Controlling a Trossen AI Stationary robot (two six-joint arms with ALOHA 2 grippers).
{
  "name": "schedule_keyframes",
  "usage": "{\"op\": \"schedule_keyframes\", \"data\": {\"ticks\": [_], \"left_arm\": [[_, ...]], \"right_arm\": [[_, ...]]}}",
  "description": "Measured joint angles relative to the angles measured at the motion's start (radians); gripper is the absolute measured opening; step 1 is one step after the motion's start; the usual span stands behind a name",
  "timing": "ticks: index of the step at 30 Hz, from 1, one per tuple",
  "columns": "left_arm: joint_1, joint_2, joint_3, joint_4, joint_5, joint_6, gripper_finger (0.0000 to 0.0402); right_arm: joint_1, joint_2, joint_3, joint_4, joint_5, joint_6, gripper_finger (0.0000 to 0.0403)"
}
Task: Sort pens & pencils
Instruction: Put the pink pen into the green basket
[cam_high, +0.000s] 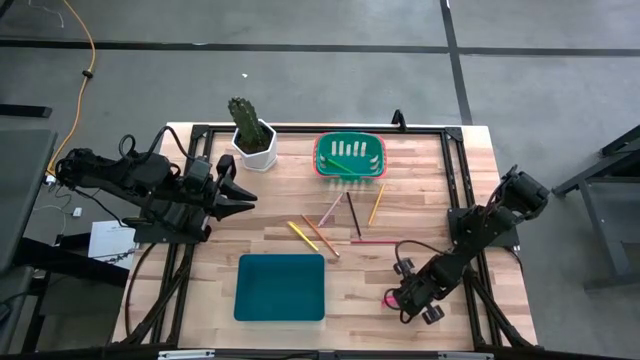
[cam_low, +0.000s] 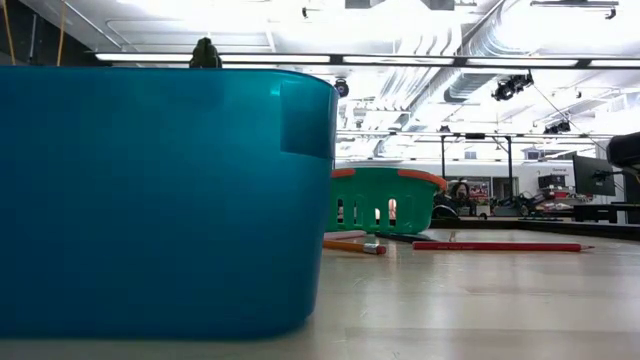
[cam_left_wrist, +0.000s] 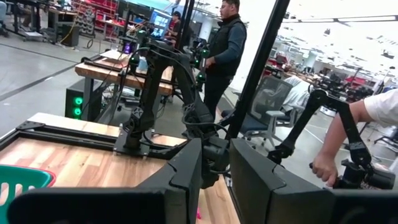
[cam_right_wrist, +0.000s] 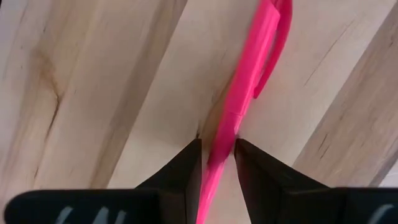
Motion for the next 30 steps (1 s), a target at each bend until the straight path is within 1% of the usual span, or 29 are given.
{"op": "schedule_keyframes", "data": {"ticks": [4, 12, 22, 24, 26, 30], "left_arm": [[0.000, 0.000, 0.000, 0.000, 0.002, 0.000, 0.0072], [0.000, 0.000, 0.000, -0.002, 0.002, 0.000, 0.0072], [0.000, 0.000, 0.000, -0.001, 0.003, 0.000, 0.0072], [0.000, 0.000, 0.000, -0.001, 0.003, 0.000, 0.0072], [0.000, 0.000, 0.000, -0.001, 0.003, 0.001, 0.0072], [0.000, 0.000, 0.000, -0.001, 0.003, 0.001, 0.0072]], "right_arm": [[0.000, 0.000, 0.000, -0.002, 0.013, 0.011, 0.0087], [-0.004, 0.001, 0.000, -0.011, 0.034, 0.037, 0.0067], [-0.011, 0.002, 0.001, -0.010, 0.042, 0.048, 0.0066], [-0.011, 0.004, 0.010, -0.013, 0.054, 0.047, 0.0066], [-0.013, 0.006, 0.027, -0.014, 0.092, 0.044, 0.0066], [-0.024, 0.006, 0.069, -0.009, 0.101, 0.041, 0.0066]]}}
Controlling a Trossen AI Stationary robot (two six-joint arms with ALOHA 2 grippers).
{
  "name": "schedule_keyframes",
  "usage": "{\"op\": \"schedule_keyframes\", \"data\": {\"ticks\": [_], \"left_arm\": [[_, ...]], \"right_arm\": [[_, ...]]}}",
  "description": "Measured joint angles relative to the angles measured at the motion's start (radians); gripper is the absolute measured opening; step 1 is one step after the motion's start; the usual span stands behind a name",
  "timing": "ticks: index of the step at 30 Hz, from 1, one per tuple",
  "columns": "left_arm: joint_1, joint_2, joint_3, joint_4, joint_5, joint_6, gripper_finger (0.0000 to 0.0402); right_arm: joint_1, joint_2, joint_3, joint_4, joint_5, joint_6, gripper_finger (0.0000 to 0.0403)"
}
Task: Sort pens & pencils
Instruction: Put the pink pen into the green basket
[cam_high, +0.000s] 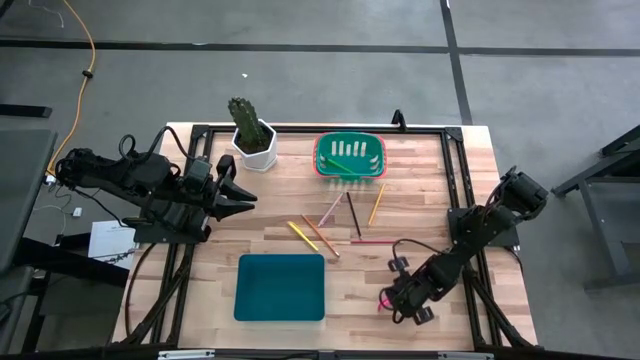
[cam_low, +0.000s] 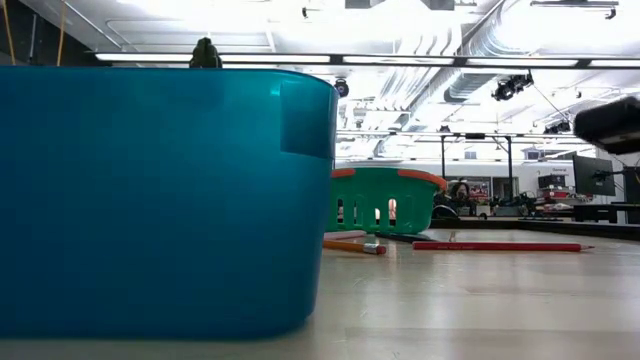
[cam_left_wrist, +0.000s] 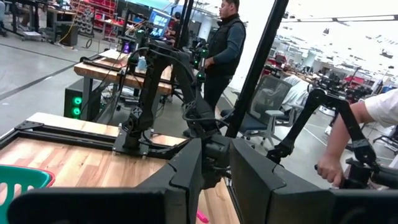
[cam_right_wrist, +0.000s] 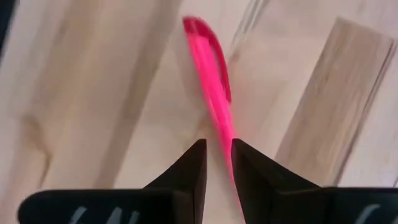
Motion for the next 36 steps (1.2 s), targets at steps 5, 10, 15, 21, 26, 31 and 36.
{"op": "schedule_keyframes", "data": {"ticks": [5, 10, 15, 21, 26, 31, 36], "left_arm": [[0.000, 0.000, 0.000, 0.000, 0.002, 0.000, 0.0072], [0.000, 0.000, 0.000, 0.000, 0.025, -0.009, 0.0072], [0.000, 0.000, 0.000, 0.000, 0.041, -0.016, 0.0072], [0.000, 0.000, 0.000, -0.001, 0.044, -0.016, 0.0072], [0.000, -0.001, 0.000, -0.002, 0.044, -0.016, 0.0072], [0.000, -0.001, 0.000, -0.002, 0.045, -0.024, 0.0072], [0.000, -0.001, 0.000, -0.002, 0.045, -0.024, 0.0072]], "right_arm": [[-0.036, 0.000, 0.041, 0.003, 0.010, 0.004, 0.0066], [-0.060, -0.002, 0.049, -0.016, -0.046, -0.022, 0.0066], [-0.060, -0.002, 0.049, -0.023, -0.072, -0.044, 0.0066], [-0.075, -0.002, 0.047, -0.037, -0.099, -0.059, 0.0067], [-0.099, -0.002, 0.009, -0.040, -0.130, -0.068, 0.0067], [-0.116, -0.002, -0.012, -0.031, -0.176, -0.083, 0.0067], [-0.116, -0.002, -0.012, -0.031, -0.183, -0.097, 0.0067]]}}
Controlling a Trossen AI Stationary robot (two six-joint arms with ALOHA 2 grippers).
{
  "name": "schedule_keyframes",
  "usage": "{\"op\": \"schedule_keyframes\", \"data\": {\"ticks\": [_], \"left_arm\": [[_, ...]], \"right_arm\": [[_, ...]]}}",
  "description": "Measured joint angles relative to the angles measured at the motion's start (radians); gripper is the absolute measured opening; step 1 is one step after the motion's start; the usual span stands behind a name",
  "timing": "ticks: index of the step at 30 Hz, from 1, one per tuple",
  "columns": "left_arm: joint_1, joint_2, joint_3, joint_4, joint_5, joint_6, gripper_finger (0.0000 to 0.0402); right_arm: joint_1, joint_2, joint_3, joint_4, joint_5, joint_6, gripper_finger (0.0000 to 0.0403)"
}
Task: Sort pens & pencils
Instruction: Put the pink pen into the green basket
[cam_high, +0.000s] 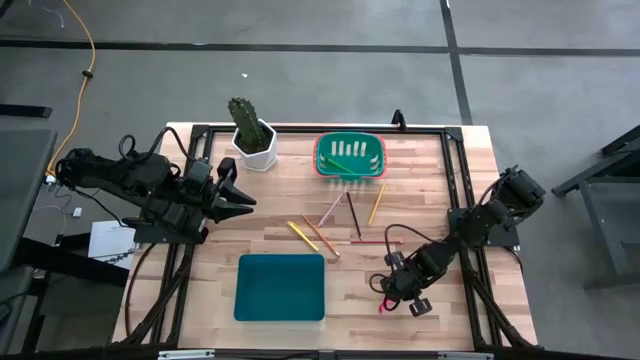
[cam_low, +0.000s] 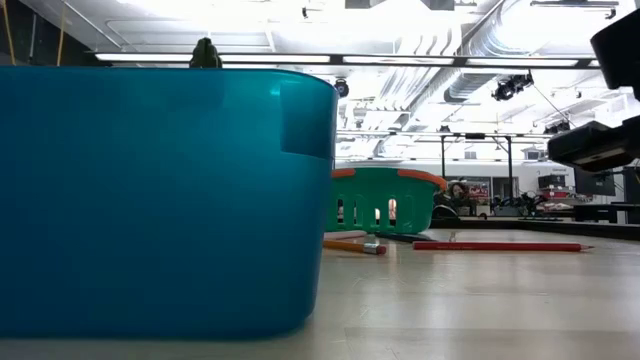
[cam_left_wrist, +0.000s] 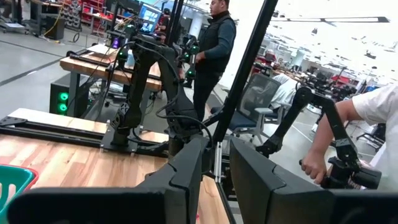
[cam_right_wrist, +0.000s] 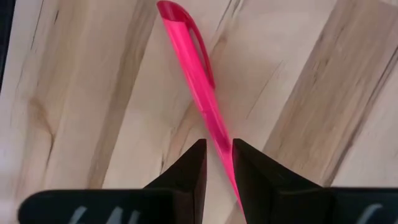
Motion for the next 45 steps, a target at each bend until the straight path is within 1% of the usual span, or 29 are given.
{"op": "schedule_keyframes", "data": {"ticks": [4, 9, 17, 27, 36, 41, 45], "left_arm": [[0.000, 0.000, 0.000, 0.000, 0.000, 0.000, 0.0072], [0.000, 0.000, 0.000, -0.002, 0.000, -0.001, 0.0072], [0.000, 0.000, 0.000, -0.003, 0.000, -0.003, 0.0072], [0.000, 0.000, 0.000, -0.006, 0.000, -0.002, 0.0072], [0.000, 0.000, 0.000, -0.006, 0.000, -0.002, 0.0072], [0.000, 0.000, 0.000, -0.006, 0.000, 0.000, 0.0072], [0.000, 0.000, 0.000, -0.006, 0.000, -0.001, 0.0072]], "right_arm": [[0.000, 0.023, 0.000, -0.002, -0.001, -0.010, 0.0067], [0.004, 0.071, 0.004, 0.002, -0.028, -0.021, 0.0067], [0.026, 0.069, 0.029, -0.018, 0.028, -0.020, 0.0061], [0.026, 0.069, 0.031, -0.020, 0.035, -0.005, 0.0017], [0.026, 0.070, 0.037, -0.019, 0.033, 0.003, 0.0013], [0.026, 0.072, 0.073, 0.023, 0.033, -0.005, 0.0012], [0.025, 0.074, 0.101, 0.001, 0.048, -0.005, 0.0012]]}}
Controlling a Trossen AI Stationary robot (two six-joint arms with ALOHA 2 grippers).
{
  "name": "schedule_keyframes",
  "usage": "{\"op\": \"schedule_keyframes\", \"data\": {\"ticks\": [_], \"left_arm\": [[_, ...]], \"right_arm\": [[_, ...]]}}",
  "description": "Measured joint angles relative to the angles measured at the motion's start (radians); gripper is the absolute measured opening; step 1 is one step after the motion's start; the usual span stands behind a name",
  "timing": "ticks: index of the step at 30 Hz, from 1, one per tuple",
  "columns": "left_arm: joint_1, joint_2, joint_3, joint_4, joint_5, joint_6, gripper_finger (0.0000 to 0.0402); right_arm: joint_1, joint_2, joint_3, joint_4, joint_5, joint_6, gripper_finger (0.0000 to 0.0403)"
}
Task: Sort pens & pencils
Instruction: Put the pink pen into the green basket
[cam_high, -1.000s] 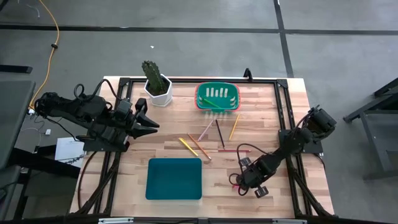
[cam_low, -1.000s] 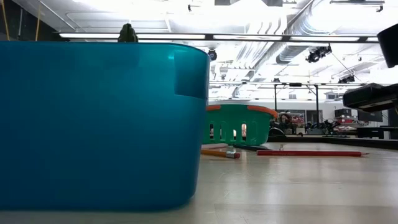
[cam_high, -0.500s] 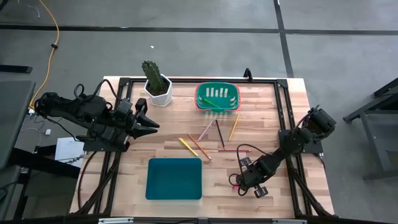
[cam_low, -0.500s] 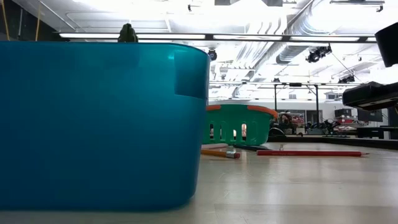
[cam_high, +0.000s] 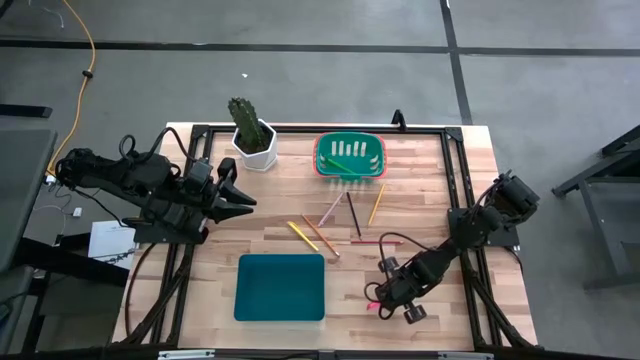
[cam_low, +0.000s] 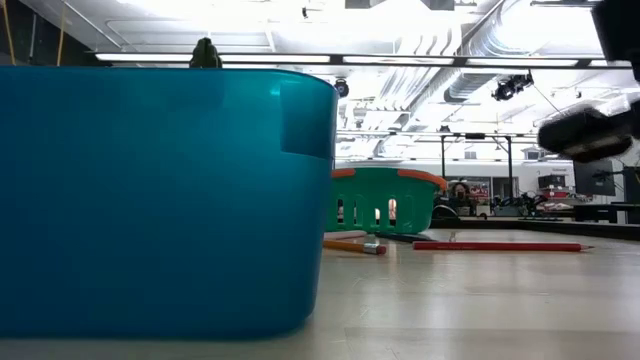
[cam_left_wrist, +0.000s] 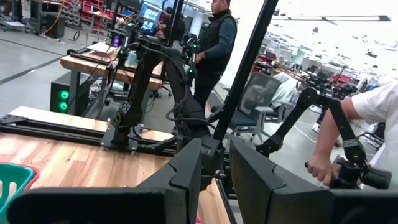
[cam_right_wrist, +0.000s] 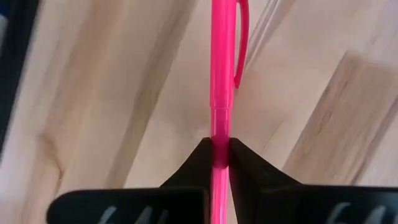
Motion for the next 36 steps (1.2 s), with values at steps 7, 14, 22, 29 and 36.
{"op": "schedule_keyframes", "data": {"ticks": [7, 14, 22, 29, 36], "left_arm": [[0.000, 0.000, 0.000, -0.001, 0.008, 0.000, 0.0072], [0.000, 0.000, 0.000, -0.002, 0.032, 0.000, 0.0072], [0.000, -0.007, 0.000, -0.006, 0.092, 0.000, 0.0072], [0.000, -0.030, 0.000, -0.079, 0.097, 0.000, 0.0072], [0.000, -0.032, 0.000, -0.138, 0.139, 0.000, 0.0072]], "right_arm": [[-0.027, -0.002, 0.053, -0.027, 0.052, 0.023, 0.0012], [-0.088, -0.003, 0.119, -0.071, 0.069, 0.034, 0.0012], [-0.183, -0.047, 0.232, -0.152, 0.131, 0.029, 0.0012], [-0.315, -0.094, 0.337, -0.249, 0.205, 0.037, 0.0012], [-0.498, -0.094, 0.427, -0.291, 0.216, 0.034, 0.0012]]}}
